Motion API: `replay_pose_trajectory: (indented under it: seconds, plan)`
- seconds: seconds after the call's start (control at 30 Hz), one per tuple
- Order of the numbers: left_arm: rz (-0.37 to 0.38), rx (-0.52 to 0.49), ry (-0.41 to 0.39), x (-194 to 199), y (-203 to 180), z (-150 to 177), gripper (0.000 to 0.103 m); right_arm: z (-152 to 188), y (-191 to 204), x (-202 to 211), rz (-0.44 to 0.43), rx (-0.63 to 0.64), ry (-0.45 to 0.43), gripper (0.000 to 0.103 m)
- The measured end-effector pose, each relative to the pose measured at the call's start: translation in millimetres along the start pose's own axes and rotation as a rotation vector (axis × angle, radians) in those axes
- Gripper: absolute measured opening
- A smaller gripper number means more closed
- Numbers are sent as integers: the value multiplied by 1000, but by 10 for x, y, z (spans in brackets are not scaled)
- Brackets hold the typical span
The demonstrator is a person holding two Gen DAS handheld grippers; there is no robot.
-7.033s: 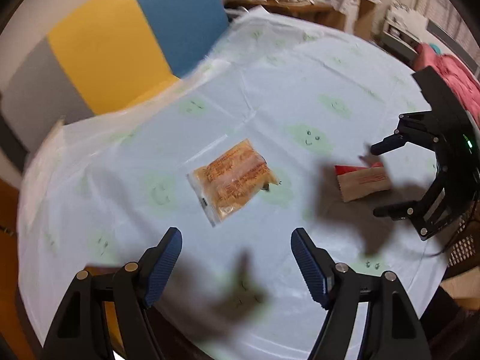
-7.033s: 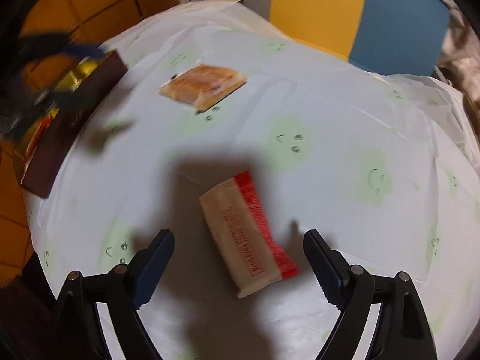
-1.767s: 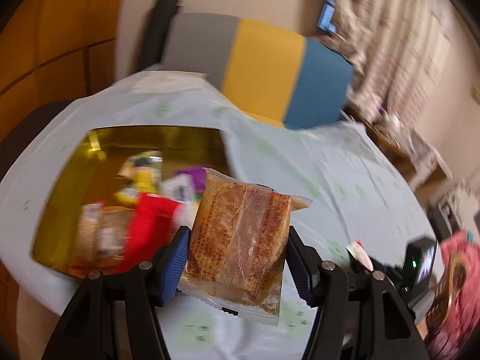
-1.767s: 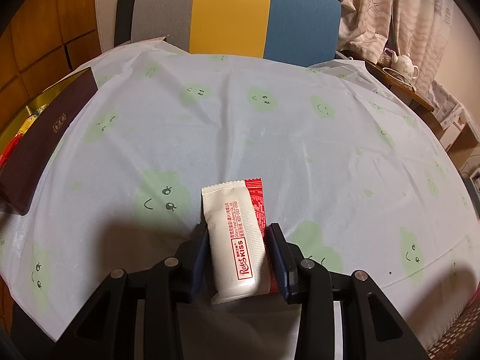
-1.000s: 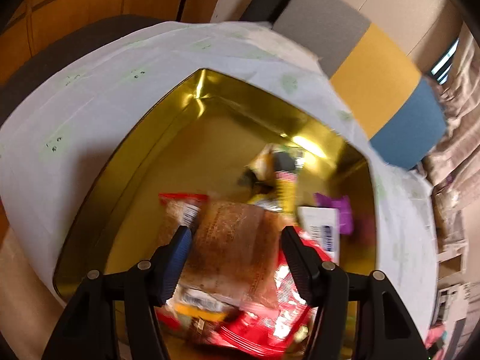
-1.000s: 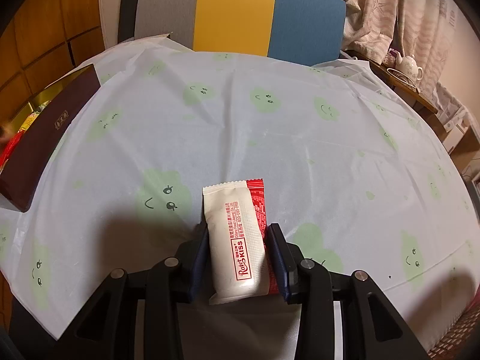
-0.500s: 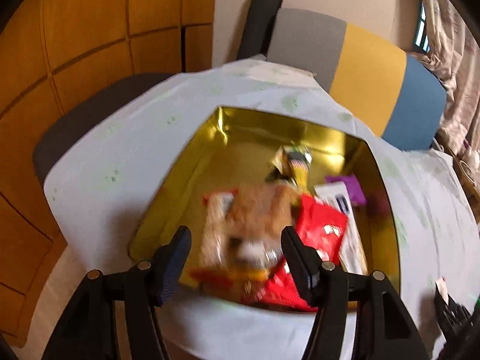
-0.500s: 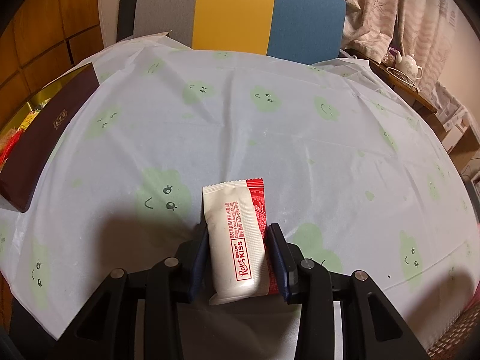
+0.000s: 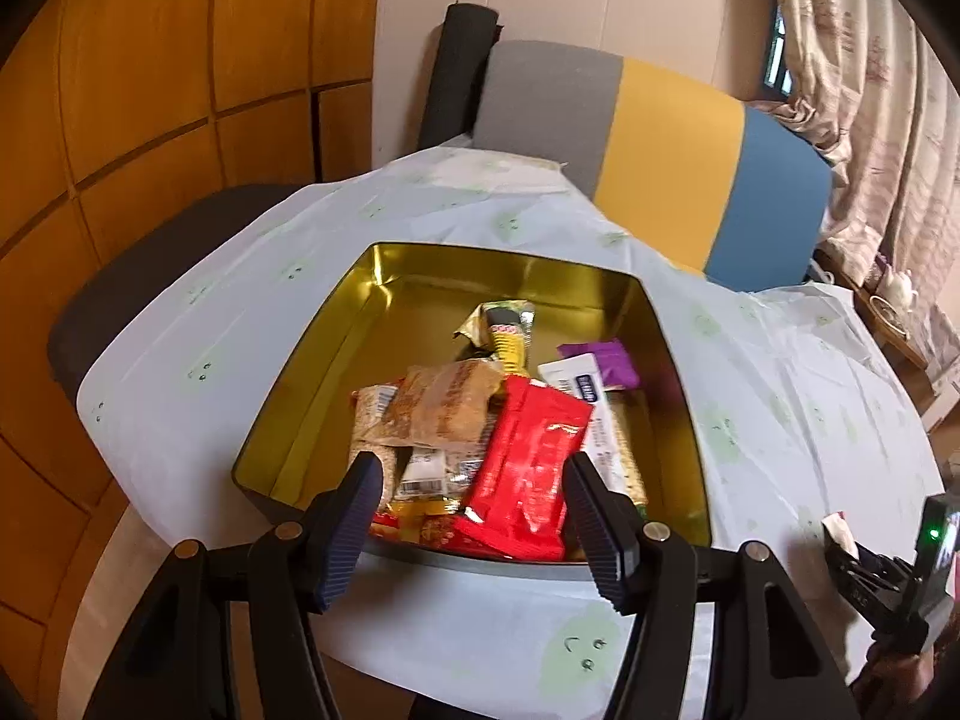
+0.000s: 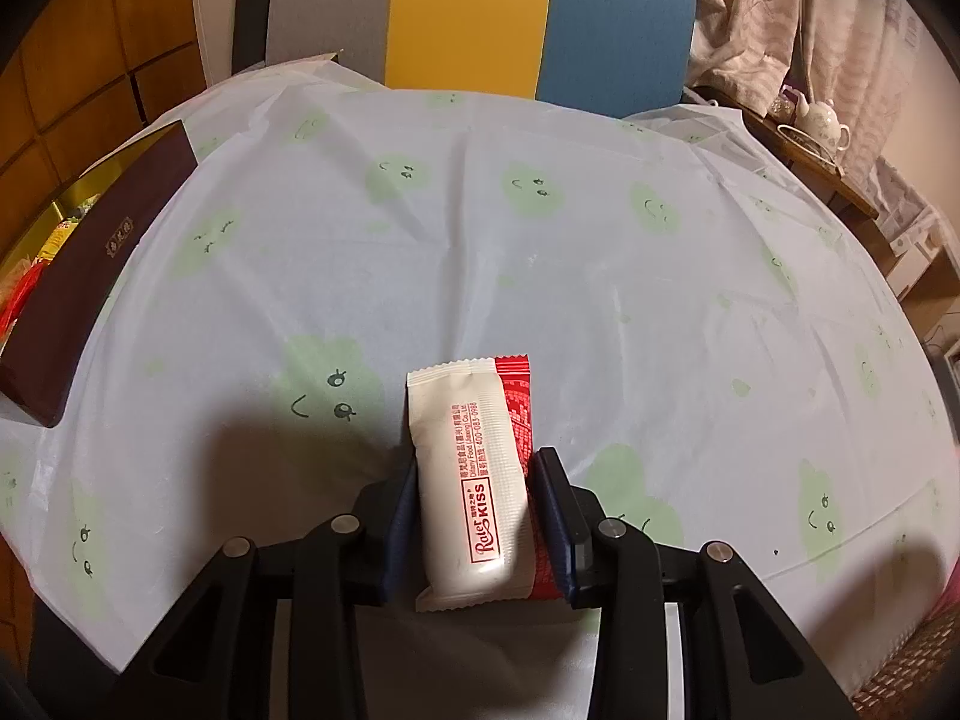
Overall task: Organize snacks
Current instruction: 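Carry the white packet into the gold tin and open the right gripper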
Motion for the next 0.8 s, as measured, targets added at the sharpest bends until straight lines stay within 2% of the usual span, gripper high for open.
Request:
replay_pose_trajectory:
  seconds: [0.4,0.8]
  plan:
    - [38,-25,15,66,-28,75,63,-74,75,1,-46,-22,64,35]
    - [32,4,45,-44,165,177,63,-210,420,4,-238,-124,81,36]
Point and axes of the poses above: each gripper's, at about its wrist camera, not at the fingertips, and x roughly against the way its jaws point, y to its left, z to its underside, the point moved 8 cm from there along -x, roughly the way its jaws point, and after that the axes turned 13 degrees about x, right-handed, at the moved point
